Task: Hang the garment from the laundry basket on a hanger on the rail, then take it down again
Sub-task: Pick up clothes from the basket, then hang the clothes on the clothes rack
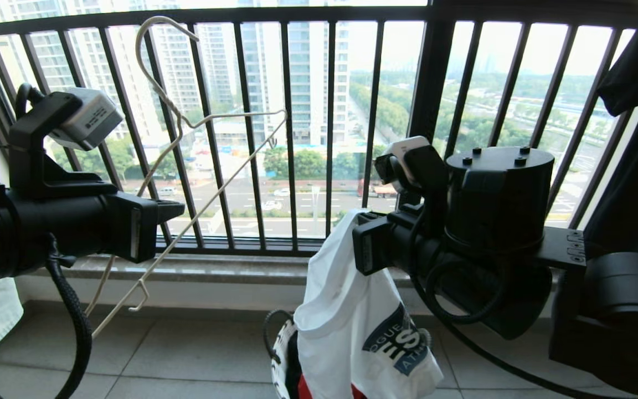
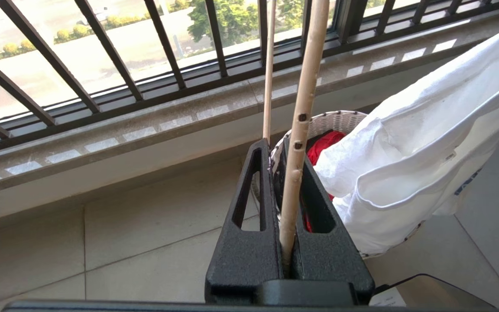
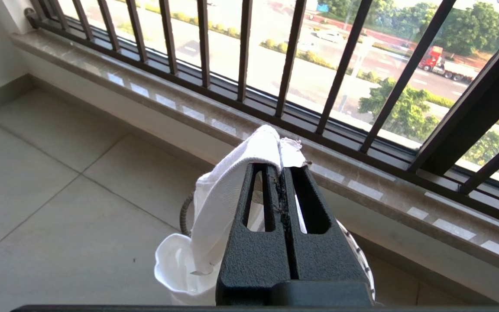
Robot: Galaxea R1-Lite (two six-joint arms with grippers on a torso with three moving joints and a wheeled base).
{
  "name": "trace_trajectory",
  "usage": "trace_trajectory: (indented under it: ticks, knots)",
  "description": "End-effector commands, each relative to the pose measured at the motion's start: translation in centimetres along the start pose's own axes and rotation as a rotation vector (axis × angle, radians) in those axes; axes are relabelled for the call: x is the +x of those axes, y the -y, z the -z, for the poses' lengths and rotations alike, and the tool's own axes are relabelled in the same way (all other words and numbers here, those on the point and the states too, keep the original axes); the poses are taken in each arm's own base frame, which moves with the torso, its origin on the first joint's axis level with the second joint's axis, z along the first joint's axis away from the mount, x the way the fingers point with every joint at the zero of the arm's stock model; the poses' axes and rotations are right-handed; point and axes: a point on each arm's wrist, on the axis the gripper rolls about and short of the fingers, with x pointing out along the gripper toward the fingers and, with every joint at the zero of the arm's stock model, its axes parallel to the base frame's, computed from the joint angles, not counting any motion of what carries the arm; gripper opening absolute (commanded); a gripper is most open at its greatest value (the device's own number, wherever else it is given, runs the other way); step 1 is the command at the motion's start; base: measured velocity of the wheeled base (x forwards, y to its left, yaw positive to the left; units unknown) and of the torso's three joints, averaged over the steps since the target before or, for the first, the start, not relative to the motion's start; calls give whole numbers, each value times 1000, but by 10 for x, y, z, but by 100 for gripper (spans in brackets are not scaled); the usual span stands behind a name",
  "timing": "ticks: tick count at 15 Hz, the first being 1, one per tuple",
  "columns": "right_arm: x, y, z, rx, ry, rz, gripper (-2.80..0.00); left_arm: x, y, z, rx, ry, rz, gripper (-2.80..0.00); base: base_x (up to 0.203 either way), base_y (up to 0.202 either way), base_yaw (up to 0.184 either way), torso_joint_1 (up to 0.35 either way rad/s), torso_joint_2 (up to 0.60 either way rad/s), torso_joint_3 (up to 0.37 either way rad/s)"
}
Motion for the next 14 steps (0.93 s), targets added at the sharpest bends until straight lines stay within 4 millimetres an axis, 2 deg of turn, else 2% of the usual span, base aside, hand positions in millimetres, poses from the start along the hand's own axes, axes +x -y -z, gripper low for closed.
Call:
trace_trajectory:
  ticks: [1,3,8,9,14]
  knots:
    - [1,0,-1,2,5,2,-280,3,0,7,34,-29,1,-280,0,0,0,0,0,0]
    - [1,1,-2,4,8,6,-280,5,1,16,90,-56,37,-280,0,0,0,0,0,0]
    - [10,21,-10,22,29,71,-280,4,5,14,91,-78,102,-280,0,0,0,0,0,0]
    - [13,27,-12,26,32,91,-280,-1,5,15,95,-101,106,-280,0,0,0,0,0,0]
    - [30,52,-17,41,22,169,-280,-54,9,9,99,-232,287,-280,0,0,0,0,0,0]
